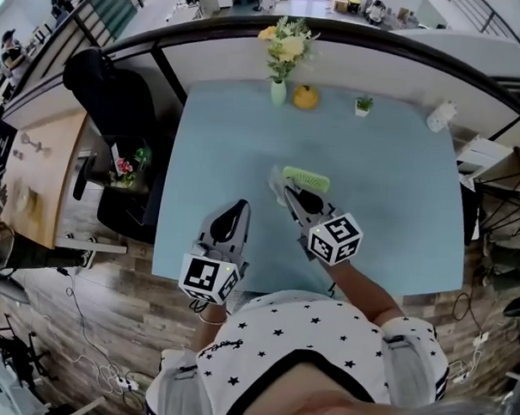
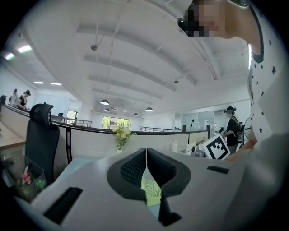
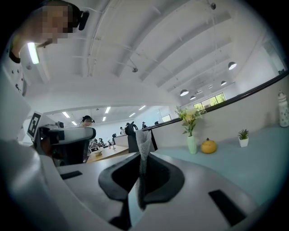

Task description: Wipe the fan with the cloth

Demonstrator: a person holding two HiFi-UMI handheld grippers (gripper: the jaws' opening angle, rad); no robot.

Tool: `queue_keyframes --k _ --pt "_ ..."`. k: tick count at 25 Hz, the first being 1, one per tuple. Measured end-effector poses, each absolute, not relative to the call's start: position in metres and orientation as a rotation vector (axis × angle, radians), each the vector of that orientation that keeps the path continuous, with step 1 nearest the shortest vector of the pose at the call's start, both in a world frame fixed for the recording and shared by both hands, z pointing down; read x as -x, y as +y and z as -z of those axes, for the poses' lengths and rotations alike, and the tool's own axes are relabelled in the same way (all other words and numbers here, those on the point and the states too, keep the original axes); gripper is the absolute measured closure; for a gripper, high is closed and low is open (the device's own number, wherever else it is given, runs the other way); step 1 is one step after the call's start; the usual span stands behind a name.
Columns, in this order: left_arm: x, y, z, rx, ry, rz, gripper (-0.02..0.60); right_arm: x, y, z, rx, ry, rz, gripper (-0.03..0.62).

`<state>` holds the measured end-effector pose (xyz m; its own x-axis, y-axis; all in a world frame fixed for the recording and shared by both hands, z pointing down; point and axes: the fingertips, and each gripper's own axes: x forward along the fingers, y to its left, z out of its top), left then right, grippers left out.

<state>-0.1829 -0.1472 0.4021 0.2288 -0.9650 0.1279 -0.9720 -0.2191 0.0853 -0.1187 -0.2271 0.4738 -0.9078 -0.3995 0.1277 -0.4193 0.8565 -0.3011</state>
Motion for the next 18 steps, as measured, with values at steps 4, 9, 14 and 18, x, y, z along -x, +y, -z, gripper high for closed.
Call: queue_keyframes --k 4,9,14,18 --pt "0.181 -0.147 -0.405 -2.328 -1.874 -0.086 0.552 0.122 -0.237 -0.494 -0.676 -2.93 -0.536 0.576" --pt "0.192 -0.146 -0.409 -2.308 -1.862 -0.089 0.552 0.134 -0.243 -0.518 -0.718 -2.868 -0.59 0.576" --pt "0.21 -0.15 -0.4 -2.325 -1.834 -0.095 0.552 0.144 -0.255 -0.545 -0.809 -2.778 -0.636 0.576" --pt "0.225 -0.151 -0.397 -2.327 -1.84 -0.098 0.552 0.148 -0.263 -0.564 -0.875 -2.716 -0.67 0.577"
